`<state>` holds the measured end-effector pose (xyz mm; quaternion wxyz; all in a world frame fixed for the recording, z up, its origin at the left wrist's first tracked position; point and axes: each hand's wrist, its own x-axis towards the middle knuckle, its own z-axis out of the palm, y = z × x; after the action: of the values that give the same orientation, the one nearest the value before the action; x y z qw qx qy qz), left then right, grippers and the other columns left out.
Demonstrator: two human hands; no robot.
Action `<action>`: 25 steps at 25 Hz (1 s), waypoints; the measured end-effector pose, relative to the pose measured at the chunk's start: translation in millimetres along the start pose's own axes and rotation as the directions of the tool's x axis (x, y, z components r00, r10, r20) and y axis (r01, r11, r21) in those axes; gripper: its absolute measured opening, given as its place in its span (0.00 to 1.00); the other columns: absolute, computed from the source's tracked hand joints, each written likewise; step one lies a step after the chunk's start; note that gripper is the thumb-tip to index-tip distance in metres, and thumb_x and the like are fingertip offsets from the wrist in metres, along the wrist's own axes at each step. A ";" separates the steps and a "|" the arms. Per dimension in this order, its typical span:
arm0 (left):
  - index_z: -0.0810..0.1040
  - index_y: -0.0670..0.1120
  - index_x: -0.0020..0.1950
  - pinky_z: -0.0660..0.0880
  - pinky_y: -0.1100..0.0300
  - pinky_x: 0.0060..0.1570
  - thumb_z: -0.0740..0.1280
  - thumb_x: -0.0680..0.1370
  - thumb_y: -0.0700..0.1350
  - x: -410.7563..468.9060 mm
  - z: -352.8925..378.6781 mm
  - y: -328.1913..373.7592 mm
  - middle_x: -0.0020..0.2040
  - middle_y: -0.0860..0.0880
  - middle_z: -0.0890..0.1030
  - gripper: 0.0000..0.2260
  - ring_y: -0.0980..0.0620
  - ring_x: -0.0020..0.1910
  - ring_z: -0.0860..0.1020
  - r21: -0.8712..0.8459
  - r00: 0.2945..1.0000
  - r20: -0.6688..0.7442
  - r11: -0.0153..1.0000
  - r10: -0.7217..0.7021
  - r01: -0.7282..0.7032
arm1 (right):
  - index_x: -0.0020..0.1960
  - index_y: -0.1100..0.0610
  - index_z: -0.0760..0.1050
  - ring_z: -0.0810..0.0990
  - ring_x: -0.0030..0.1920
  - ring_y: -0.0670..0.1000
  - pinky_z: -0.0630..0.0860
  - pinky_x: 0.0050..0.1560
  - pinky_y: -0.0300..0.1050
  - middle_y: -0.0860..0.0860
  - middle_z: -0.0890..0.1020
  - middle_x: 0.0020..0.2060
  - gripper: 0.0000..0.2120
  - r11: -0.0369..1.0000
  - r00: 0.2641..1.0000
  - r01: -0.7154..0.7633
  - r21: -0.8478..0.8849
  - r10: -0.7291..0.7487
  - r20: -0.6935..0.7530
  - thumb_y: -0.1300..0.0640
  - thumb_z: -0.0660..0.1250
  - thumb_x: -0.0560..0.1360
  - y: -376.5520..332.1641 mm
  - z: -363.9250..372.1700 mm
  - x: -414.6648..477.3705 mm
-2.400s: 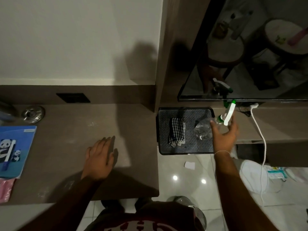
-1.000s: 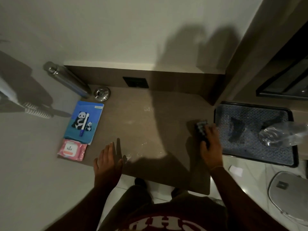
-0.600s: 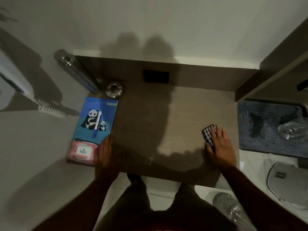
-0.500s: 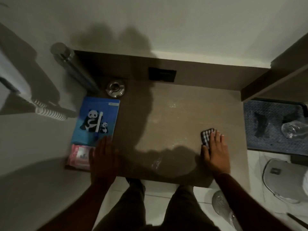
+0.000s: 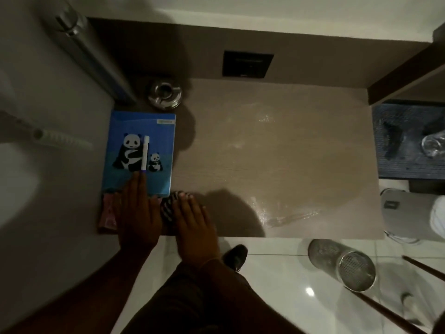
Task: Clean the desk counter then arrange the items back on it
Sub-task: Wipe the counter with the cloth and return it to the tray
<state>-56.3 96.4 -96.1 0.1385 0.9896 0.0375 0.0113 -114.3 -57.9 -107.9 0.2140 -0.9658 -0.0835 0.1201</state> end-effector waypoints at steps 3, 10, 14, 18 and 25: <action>0.52 0.49 0.83 0.54 0.42 0.79 0.49 0.85 0.53 -1.9 2.1 18.4 0.83 0.47 0.57 0.26 0.47 0.82 0.57 0.020 0.998 0.044 0.999 0.034 -0.035 | 0.85 0.53 0.57 0.58 0.84 0.59 0.62 0.82 0.62 0.55 0.59 0.84 0.30 0.981 0.981 -0.190 -0.026 0.189 -0.047 0.50 0.57 0.84 73.6 -31.1 -24.6; 0.57 0.50 0.82 0.57 0.41 0.78 0.48 0.84 0.56 8.7 23.8 55.8 0.82 0.48 0.59 0.26 0.47 0.80 0.60 0.020 0.996 0.088 1.000 -0.014 0.013 | 0.85 0.61 0.56 0.56 0.84 0.64 0.58 0.82 0.63 0.62 0.58 0.84 0.33 0.627 0.584 -0.773 0.100 0.764 -0.275 0.47 0.49 0.84 269.5 -131.2 -71.0; 0.55 0.49 0.82 0.60 0.41 0.76 0.48 0.84 0.57 13.5 23.7 47.5 0.82 0.45 0.60 0.27 0.43 0.79 0.62 0.050 0.996 0.032 0.996 -0.082 0.080 | 0.86 0.61 0.52 0.53 0.85 0.66 0.56 0.82 0.61 0.63 0.55 0.85 0.31 0.470 0.401 -0.862 0.188 0.861 -0.314 0.50 0.51 0.87 266.0 -138.3 -4.4; 0.49 0.51 0.83 0.56 0.43 0.77 0.49 0.84 0.57 35.2 22.2 44.4 0.83 0.46 0.55 0.28 0.44 0.81 0.58 0.072 1.000 0.014 0.997 0.000 -0.001 | 0.86 0.56 0.51 0.50 0.86 0.61 0.53 0.84 0.59 0.58 0.53 0.86 0.29 0.803 0.766 -0.595 0.045 0.583 -0.271 0.49 0.52 0.88 150.0 -92.2 80.4; 0.49 0.52 0.83 0.57 0.40 0.78 0.49 0.84 0.58 57.9 29.1 30.6 0.84 0.47 0.52 0.28 0.46 0.83 0.54 0.153 0.989 0.117 0.982 0.089 -0.106 | 0.85 0.49 0.56 0.56 0.84 0.55 0.58 0.82 0.61 0.52 0.57 0.85 0.29 0.951 0.948 -0.305 -0.061 0.297 -0.115 0.47 0.55 0.86 88.9 -43.1 51.4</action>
<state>4.6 63.5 -115.0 0.0604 0.9972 -0.0181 -0.0392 -43.9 -143.4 -118.6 0.1595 -0.9798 0.0713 0.0975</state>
